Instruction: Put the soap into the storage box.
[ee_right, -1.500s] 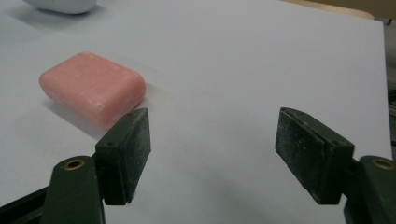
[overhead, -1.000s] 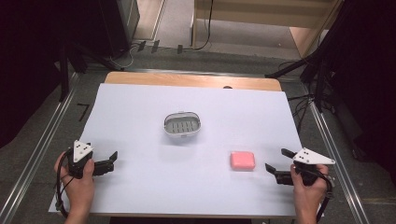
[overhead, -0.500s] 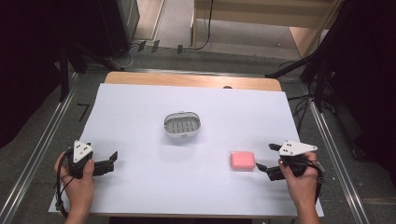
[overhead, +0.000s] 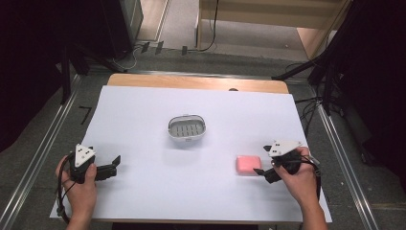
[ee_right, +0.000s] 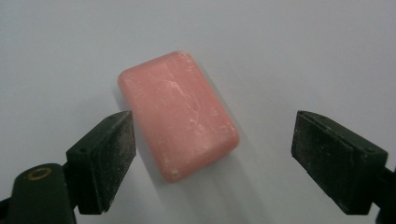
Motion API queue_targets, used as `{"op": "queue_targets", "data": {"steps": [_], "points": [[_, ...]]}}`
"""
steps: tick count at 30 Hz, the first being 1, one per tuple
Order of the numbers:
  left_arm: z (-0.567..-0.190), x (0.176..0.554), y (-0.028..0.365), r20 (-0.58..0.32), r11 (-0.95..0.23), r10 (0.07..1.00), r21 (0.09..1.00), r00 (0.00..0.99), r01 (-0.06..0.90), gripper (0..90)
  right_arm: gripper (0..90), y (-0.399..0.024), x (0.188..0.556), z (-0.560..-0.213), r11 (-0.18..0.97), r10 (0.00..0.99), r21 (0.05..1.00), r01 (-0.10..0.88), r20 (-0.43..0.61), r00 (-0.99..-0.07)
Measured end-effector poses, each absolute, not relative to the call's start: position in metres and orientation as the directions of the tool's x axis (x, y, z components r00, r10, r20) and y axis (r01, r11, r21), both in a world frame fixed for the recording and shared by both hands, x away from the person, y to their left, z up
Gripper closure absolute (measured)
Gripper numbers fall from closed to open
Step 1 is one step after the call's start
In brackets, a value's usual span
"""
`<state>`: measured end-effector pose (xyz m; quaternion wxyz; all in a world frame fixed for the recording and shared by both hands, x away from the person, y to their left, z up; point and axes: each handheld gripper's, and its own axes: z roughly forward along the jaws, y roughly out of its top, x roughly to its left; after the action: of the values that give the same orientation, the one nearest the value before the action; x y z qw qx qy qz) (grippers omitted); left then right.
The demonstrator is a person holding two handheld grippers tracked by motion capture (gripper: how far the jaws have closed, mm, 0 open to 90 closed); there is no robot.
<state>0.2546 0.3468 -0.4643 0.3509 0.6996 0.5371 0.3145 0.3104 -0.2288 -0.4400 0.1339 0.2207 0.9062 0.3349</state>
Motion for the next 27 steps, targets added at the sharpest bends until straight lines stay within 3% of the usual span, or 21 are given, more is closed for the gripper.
{"op": "queue_targets", "data": {"steps": [13, 19, 27], "points": [[-0.464, 0.254, 0.347, 0.062, -0.176, 0.972, 0.830, 0.226, 0.529, 0.1, 20.4, -0.193, 0.330, -0.445, 0.805, 0.341, 0.538, 0.250, -0.076, -0.937], [-0.464, 0.255, 0.347, 0.061, -0.175, 0.972, 0.830, 0.226, 0.529, 0.1, 21.6, -0.189, 0.335, -0.449, 0.815, 0.327, 0.519, 0.258, -0.044, -0.944], [-0.464, 0.255, 0.347, 0.062, -0.176, 0.972, 0.830, 0.226, 0.529, 0.1, 32.3, -0.185, 0.339, -0.457, 0.840, 0.305, 0.472, 0.269, -0.001, -0.952]]}}
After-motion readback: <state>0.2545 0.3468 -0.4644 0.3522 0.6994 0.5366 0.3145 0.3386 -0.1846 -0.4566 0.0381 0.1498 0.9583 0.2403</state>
